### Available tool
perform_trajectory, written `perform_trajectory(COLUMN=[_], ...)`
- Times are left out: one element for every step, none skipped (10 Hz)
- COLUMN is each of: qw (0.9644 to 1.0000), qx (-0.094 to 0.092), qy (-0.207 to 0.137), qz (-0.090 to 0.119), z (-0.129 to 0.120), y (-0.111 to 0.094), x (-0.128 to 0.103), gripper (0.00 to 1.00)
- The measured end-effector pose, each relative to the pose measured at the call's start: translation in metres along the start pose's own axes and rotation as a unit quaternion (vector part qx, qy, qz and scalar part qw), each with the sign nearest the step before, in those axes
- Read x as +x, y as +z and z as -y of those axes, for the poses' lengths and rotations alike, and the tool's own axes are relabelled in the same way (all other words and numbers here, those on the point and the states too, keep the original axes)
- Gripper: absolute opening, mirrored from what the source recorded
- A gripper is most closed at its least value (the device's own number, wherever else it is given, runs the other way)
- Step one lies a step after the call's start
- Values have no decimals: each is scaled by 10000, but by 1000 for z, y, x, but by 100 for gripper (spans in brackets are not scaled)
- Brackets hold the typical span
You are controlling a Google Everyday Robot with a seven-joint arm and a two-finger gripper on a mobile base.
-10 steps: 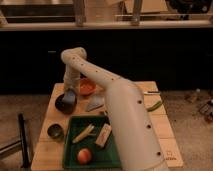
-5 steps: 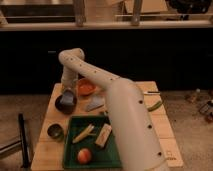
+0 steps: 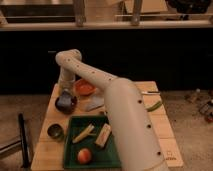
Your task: Place sponge in purple bowl
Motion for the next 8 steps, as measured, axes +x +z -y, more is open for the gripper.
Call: perform_trajectory(qw=[10000, 10000, 9999, 9999, 9999, 9999, 9999, 9999], qx=[24, 39, 56, 71, 80, 83, 89, 96], qy=[-43, -72, -98, -116, -123, -130, -138, -139], qz=[12, 17, 28, 36, 37, 40, 43, 39], z=[3, 5, 8, 9, 9, 10, 10, 10], y=[0, -1, 0, -1, -1, -1, -1, 0], x=[-2, -2, -3, -4, -3, -3, -3, -3], gripper=[23, 31, 42, 54, 63, 72, 79, 80])
